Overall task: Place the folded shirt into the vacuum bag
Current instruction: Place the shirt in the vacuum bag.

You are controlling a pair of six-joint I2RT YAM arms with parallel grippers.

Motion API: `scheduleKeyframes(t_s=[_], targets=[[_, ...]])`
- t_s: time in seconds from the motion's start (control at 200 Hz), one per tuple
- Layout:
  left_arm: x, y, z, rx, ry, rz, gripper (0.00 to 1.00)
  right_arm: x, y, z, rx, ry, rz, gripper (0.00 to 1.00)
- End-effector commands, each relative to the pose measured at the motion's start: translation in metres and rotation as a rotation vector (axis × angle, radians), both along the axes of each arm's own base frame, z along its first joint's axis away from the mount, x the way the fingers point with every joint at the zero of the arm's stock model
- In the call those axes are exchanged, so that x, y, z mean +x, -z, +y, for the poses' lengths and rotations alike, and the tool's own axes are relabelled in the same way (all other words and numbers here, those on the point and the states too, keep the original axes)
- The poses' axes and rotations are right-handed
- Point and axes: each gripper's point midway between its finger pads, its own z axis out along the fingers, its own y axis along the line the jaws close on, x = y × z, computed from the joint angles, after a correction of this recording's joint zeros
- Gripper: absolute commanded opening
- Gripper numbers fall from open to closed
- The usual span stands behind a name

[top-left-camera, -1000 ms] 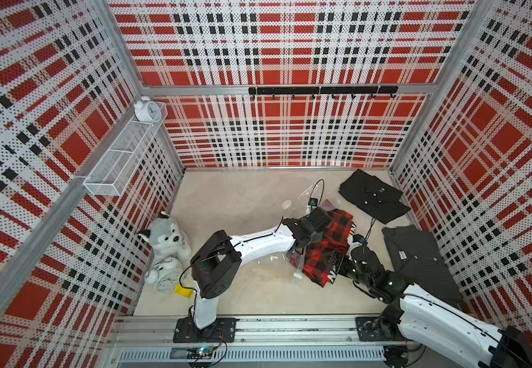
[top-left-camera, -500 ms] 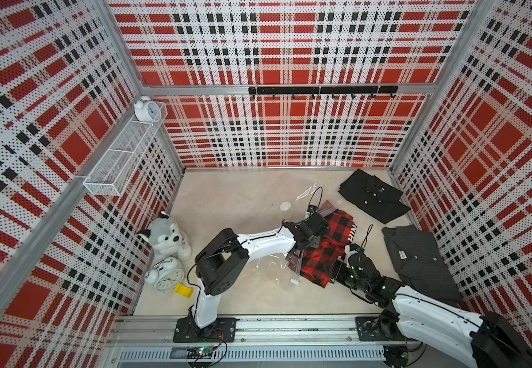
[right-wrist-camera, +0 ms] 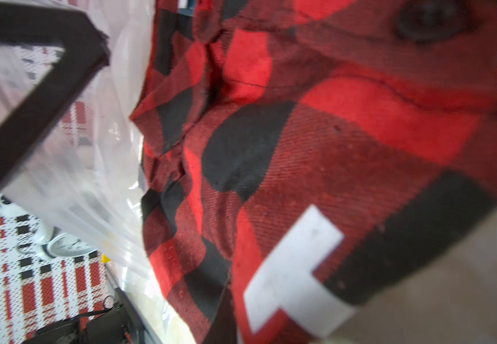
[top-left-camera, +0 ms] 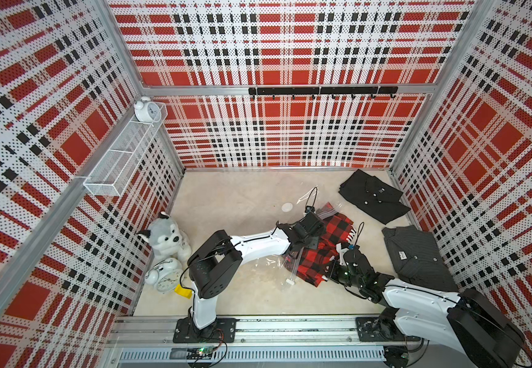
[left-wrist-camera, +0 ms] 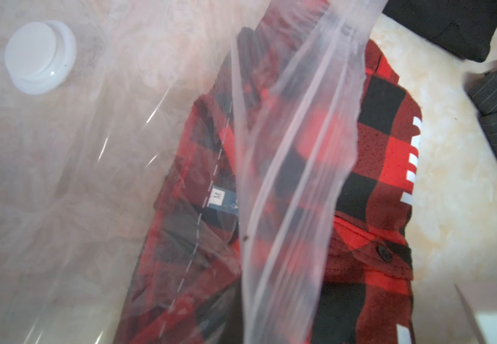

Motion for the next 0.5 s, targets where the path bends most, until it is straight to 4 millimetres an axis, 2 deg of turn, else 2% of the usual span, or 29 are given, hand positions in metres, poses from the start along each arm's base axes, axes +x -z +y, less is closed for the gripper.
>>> scheduleKeyframes(t_s=[0.0, 0.496], targets=[[0.000, -0.019, -0.007, -0.067, 0.011, -0.018, 0.00, 0.013, -0.032, 0.020, 0.102, -0.032, -0.074, 0.10], [-0.005, -0.036, -0.014, -0.128, 0.042, -0.018, 0.00, 0.035, -0.034, 0.039, 0.126, -0.028, -0.069, 0.09]])
